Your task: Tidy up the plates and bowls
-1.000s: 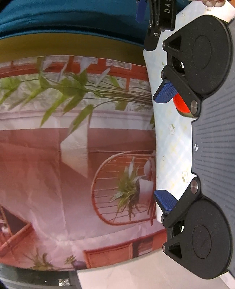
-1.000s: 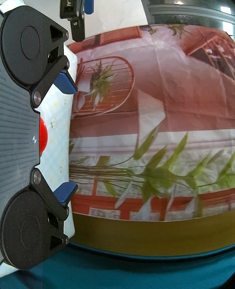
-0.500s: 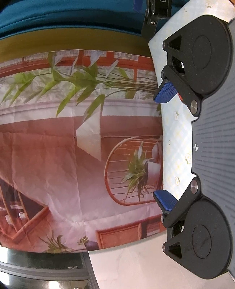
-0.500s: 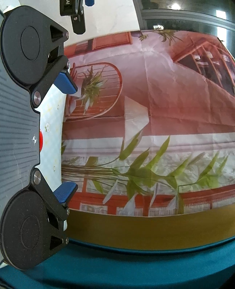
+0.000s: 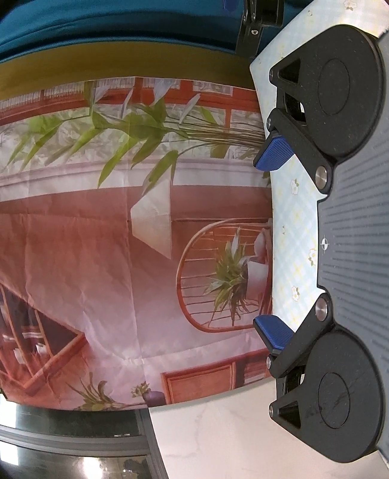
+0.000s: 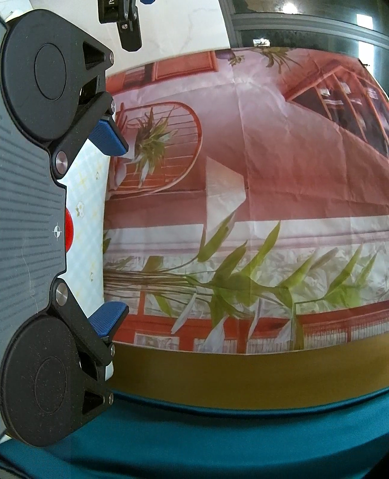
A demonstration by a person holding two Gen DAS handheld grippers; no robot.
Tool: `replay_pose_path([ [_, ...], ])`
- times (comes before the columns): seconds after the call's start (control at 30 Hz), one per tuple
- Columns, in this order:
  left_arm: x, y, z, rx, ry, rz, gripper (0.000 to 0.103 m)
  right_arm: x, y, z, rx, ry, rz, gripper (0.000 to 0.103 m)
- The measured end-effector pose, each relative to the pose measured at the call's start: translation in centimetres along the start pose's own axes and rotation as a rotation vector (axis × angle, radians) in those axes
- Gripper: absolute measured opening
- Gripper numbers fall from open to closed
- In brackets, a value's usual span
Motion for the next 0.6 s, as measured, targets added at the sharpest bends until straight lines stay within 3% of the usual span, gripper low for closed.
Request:
replay_pose_path([
  [0.6, -0.35, 0.39, 0.29, -0.018, -0.007, -0.004, 0.103, -0.25, -0.03, 0.04, -0.003, -0.001, -0.007, 0.103],
])
Point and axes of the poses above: each gripper's, at about its wrist camera, not at the fingertips, and z roughly the way its jaws point, x to its right, y to its underside, the point moved 8 cm from there along z, roughly the way its jaws point, and after that the axes turned 11 degrees about y, right-handed, at the moved point
